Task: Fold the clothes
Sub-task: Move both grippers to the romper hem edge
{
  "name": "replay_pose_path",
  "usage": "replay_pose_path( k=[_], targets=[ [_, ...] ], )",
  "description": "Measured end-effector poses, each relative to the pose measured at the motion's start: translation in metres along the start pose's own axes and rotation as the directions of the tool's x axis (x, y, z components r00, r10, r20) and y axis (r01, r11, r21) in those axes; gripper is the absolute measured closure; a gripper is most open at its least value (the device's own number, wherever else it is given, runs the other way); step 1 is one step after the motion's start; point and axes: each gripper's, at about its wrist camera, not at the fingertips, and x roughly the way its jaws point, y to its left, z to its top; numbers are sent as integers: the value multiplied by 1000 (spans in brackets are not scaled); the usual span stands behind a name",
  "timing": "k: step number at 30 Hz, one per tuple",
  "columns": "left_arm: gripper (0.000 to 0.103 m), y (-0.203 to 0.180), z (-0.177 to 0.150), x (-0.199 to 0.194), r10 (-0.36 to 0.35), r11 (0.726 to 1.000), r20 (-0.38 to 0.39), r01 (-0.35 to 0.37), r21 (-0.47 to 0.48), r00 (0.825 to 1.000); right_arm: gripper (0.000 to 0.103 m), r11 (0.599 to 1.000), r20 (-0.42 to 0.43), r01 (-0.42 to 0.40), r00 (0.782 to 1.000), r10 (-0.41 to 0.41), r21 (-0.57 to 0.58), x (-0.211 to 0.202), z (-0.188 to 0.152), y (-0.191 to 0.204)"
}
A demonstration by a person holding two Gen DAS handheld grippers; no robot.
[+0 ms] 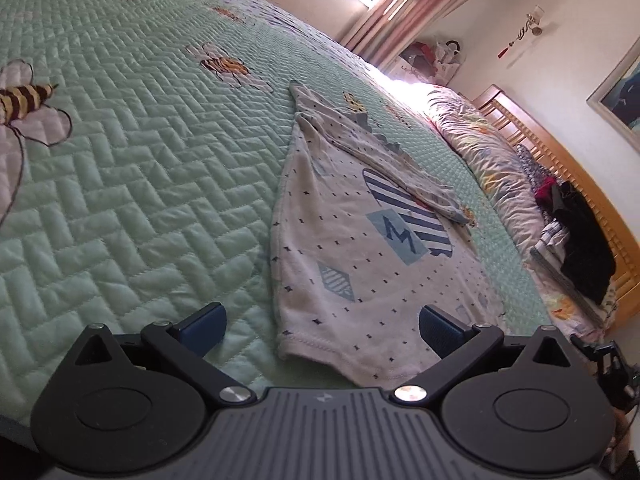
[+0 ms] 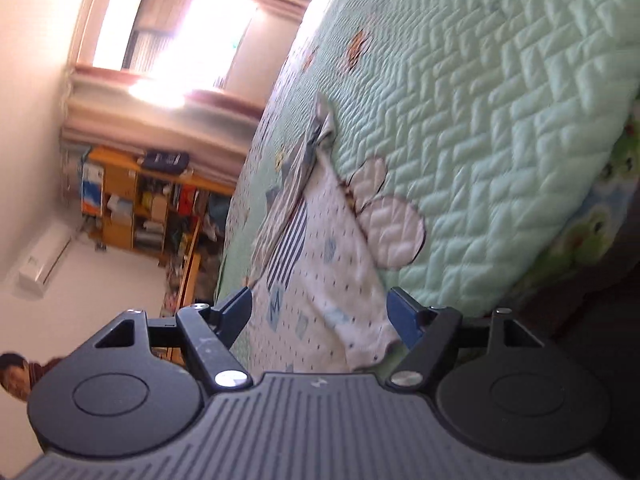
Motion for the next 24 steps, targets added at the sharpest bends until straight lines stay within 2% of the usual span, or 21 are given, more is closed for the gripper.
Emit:
replay_pose_path(
  k=[2,3,10,12,16,19,24],
  targets=[
    [1,5,4,7,-77,995,-25,75,-68,997,28,1000,-1,-5,1000,5,2,4,5,-2],
    [1,8,6,10,-94,992,-38,90,-94,995,28,1000,-8,-8,1000,8,2,8,6,-3],
    [1,27,20,24,-174,959,-107,144,-245,979,27,998,-81,24,997,-20,54,41,15,-25],
    [1,30,24,29,-190,950,-126,150,-273,974,27,999,-125,50,991,-46,23,51,16,-21],
    [1,24,28,41,-200,954,-177,151,-259,964,27,993,-203,95,973,-107,-66,67,19,-10],
    [1,20,29,51,-200,958,-204,147,-247,958,31,991,-236,102,965,-119,-83,70,21,-10],
    [1,20,34,60,-211,953,-220,150,-263,952,49,991,-271,99,955,-119,-87,74,20,-16]
  ],
)
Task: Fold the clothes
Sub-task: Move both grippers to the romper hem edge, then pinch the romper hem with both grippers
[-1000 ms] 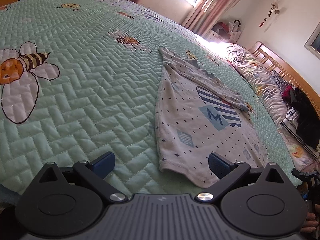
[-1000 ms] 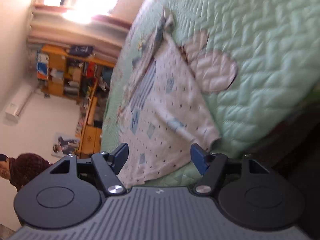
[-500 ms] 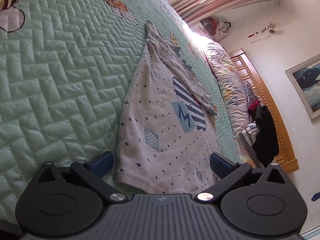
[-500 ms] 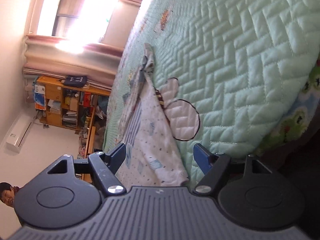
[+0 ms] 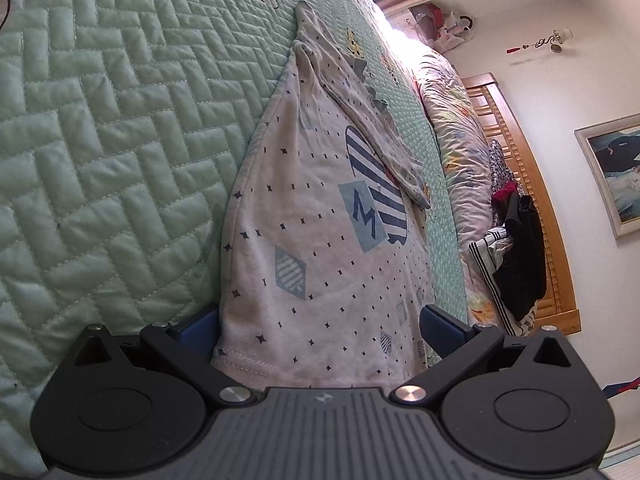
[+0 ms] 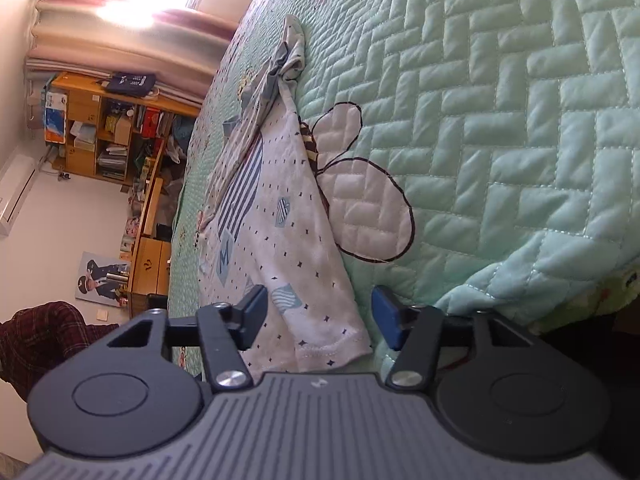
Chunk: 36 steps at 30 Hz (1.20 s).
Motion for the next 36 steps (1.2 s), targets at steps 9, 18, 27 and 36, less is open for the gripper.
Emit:
replay_pose_path(
  k=[9,18,27,36],
  targets=[
    [6,3,0,-4,3,1000,-14,-3,1,1000,74,1000,-62,-21,998,21,-7,10,-2,-6],
    [94,32,-6,1,38,994,-35,-42,-102,999,83,999,-83,-31,996,34,35,7,-1,-15],
    [94,38,-8,1,3,991,-18,-5,-131,1000,81,999,-94,-37,995,38,15,-1,2,-16],
    [96,30,-12,-2,34,995,16,-33,-96,999,100,998,-107,19,994,-26,-59,4,-1,-6]
  ],
)
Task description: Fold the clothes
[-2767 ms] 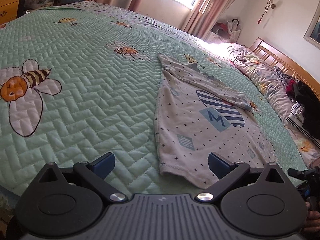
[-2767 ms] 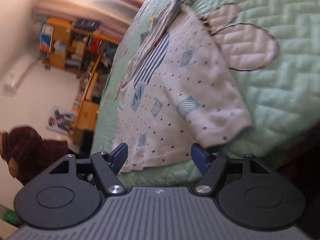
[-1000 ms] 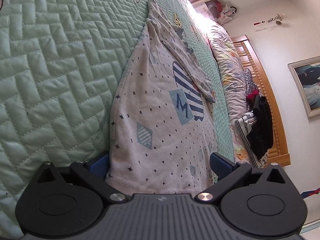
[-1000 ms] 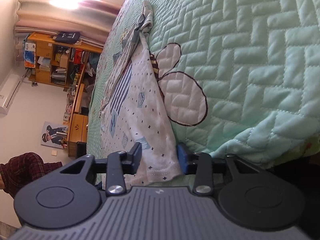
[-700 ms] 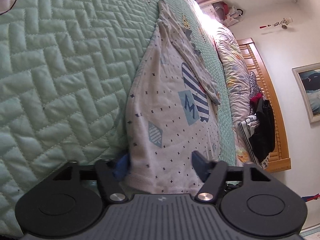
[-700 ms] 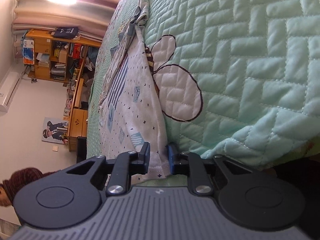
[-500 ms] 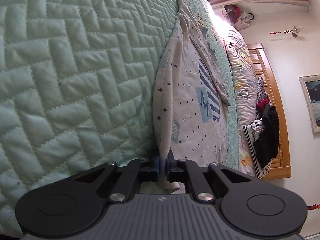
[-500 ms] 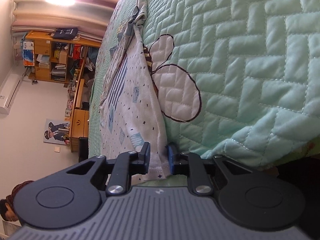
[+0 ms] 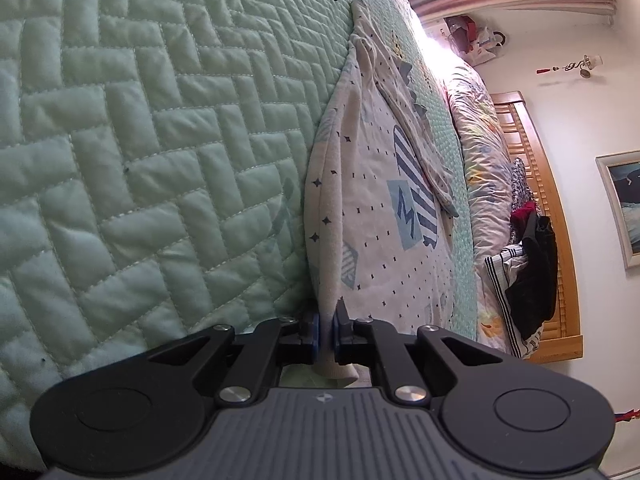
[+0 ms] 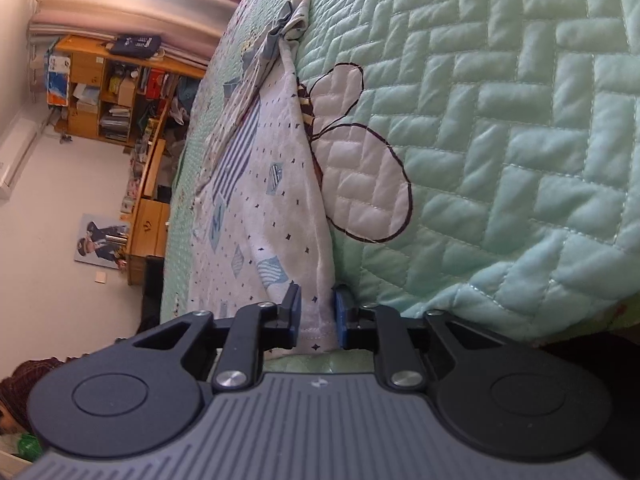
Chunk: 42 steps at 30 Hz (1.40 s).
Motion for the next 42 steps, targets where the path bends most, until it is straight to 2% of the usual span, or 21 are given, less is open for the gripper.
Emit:
replay_pose_path(
  k=[3,11,14,15,17,19,20,21,23,24,25,26,28,32,34,37,40,41,42],
  targets=[
    [96,-3,-5,-10,2,1000,39,-2,12,999,100,1000,13,13,1000,-12,-27,-4,-5,6],
    [95,-18,7,-45,2,998,117,-9,60,993,100,994,118,-35,992,47,-101,-41,-4,39],
    [91,-3,7,-46,30,999,113,-33,24,993,100,997,102,7,995,2,-83,-39,-4,30],
    [86,7,6,-44,31,999,102,-32,1,994,99,998,89,21,996,-16,-60,-34,-5,22],
    [89,21,0,-45,6,999,107,-3,-33,994,91,999,65,48,997,-47,-12,-25,-7,6],
    [81,21,-4,-50,-17,1000,116,19,-19,993,88,999,80,44,996,-46,19,-25,-11,-3],
    [79,20,-5,-53,-22,1000,113,23,-4,993,81,999,101,29,994,-31,22,-28,-13,-5],
    [74,20,-5,-54,-28,1000,107,27,3,994,68,1000,121,17,992,-19,17,-33,-14,-6],
    [68,20,-2,-53,-41,999,89,41,1,995,53,1000,150,4,989,-4,-1,-43,-12,-5],
    [61,19,0,-51,-53,999,81,54,-4,995,47,1000,154,2,988,-1,-7,-45,-9,-5],
    [50,19,1,-48,-71,997,76,73,-12,995,46,1000,152,2,988,0,-12,-46,-6,-4],
    [45,18,2,-46,-89,996,71,90,-19,994,44,1000,146,3,989,0,-18,-45,-2,-4],
    [28,13,4,-40,-114,993,63,116,-27,992,39,999,121,12,993,-8,-36,-39,2,-2],
    [13,-4,9,-26,-98,995,19,99,-10,995,35,999,100,3,995,2,-49,-27,6,1],
    [1,-14,12,-17,-86,996,-7,87,6,996,31,998,93,-5,996,12,-65,-23,7,5],
    [1,-29,13,-5,-22,997,-38,25,73,999,29,996,82,-3,997,10,-87,-18,8,10],
    [2,-29,12,-4,-17,997,-31,20,78,999,29,994,87,-3,996,12,-105,-14,7,12],
    [4,-26,12,-6,-18,997,-25,20,76,1000,29,994,89,-2,996,12,-114,-13,6,13],
    [11,-24,12,-8,-13,997,-18,14,76,1000,29,992,89,0,996,11,-124,-11,5,15]
  ],
)
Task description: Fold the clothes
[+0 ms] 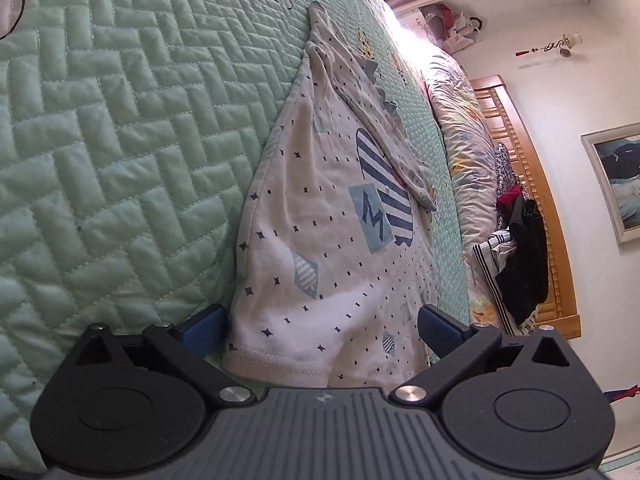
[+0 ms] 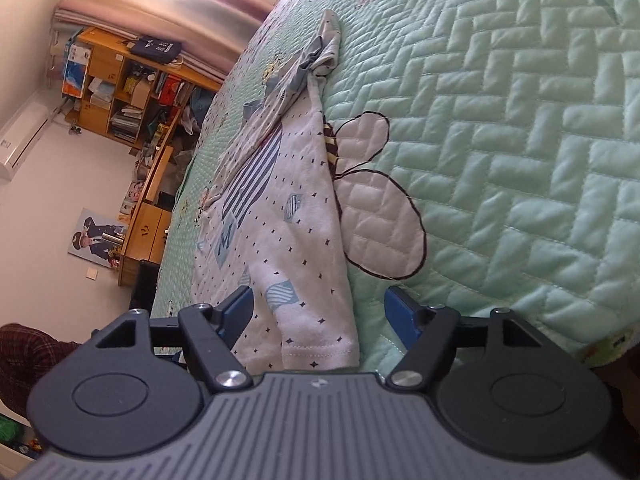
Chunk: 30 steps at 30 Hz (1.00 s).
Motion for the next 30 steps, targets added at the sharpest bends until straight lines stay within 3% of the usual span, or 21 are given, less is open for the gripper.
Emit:
replay_pose_path(
  k=[1,4,6,8,10,13,18,20,21,22,23,24,25,30],
  targets=[
    [23,3,0,-3,10,1000,3,-10,-3,1000,29,1000,0,1,1000,-1,-7,1,-1,1],
    [47,18,1,-11,11,999,11,-10,-51,1000,34,1000,1,8,1000,-8,-7,2,-2,3],
    [48,27,1,-15,-22,995,25,24,-99,999,36,1000,-1,0,1000,0,2,2,-1,2],
    [42,30,1,-16,-48,991,40,53,-126,998,36,1000,-6,-13,1000,13,10,2,-2,1],
    [22,25,2,-12,-70,990,40,75,-120,997,36,1000,-17,-13,1000,13,1,5,-4,3],
    [3,12,6,-3,-76,991,18,77,-111,997,35,1000,-36,-17,999,17,0,10,-4,7],
    [1,0,10,8,-40,995,-16,38,-94,999,35,1000,-63,-21,998,21,-14,16,-4,14],
    [6,1,8,7,-23,996,-10,22,-88,1000,36,1000,-61,-19,998,18,-13,16,-5,15],
    [15,1,8,6,-5,996,-8,4,-86,1000,40,1000,-60,-15,998,15,-10,16,-5,15],
    [33,1,7,5,14,996,-5,-14,-84,1000,45,1000,-66,-9,998,8,-7,17,-6,14],
    [45,2,6,5,31,996,-8,-32,-82,999,63,1000,-77,1,997,-2,-5,18,-6,13],
    [80,5,4,7,49,995,-19,-50,-82,999,88,1000,-90,11,996,-12,-2,20,-6,11],
    [99,8,2,9,71,994,-28,-73,-82,997,98,1000,-104,22,994,-22,2,22,-7,9],
    [99,11,-10,9,78,995,30,-76,-60,997,99,999,-89,35,995,-37,-15,22,-13,12]
  ],
)
